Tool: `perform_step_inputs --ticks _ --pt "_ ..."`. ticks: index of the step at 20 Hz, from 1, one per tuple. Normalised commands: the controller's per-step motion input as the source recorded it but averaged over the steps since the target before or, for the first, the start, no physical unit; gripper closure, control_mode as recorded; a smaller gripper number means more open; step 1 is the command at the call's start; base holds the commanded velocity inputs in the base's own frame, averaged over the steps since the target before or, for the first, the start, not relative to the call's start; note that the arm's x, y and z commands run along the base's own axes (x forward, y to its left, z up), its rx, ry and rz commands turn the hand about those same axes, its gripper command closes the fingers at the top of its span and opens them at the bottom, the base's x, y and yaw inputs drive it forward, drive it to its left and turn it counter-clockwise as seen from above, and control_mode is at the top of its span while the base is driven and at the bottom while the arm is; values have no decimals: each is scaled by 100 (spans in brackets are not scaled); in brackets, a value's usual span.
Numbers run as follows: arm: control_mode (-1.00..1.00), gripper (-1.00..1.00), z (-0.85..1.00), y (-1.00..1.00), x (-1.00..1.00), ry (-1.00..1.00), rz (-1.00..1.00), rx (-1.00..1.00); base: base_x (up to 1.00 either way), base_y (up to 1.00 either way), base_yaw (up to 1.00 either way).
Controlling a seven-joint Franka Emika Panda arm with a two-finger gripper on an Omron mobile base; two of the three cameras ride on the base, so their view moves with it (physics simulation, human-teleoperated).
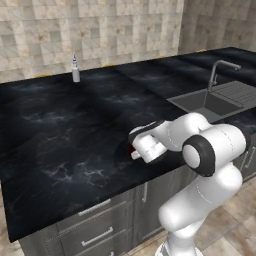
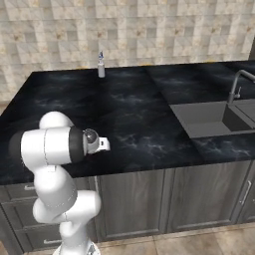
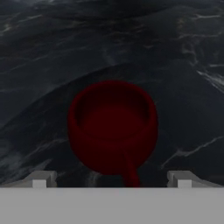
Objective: Move the mug from next to the sink to the open cabinet. Then, move the bowl with the avocado to the fridge to clear the area for faucet cleaning.
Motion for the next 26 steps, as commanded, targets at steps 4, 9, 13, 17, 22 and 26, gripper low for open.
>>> perform_step_inputs --ticks 4,9,13,17,22,26 --pt "-100 -100 0 -13 3 -3 0 0 0 0 0" --pt "-100 -100 -1 -16 0 0 1 0 0 0 0" --pt "-100 -100 0 -1 4 0 0 0 0 0 0" --pt "-100 -100 0 0 6 0 4 0 0 0 0" --pt "-100 -100 0 -2 0 0 9 0 0 0 0" --pt "-100 -100 0 -12 2 0 2 0 0 0 0"
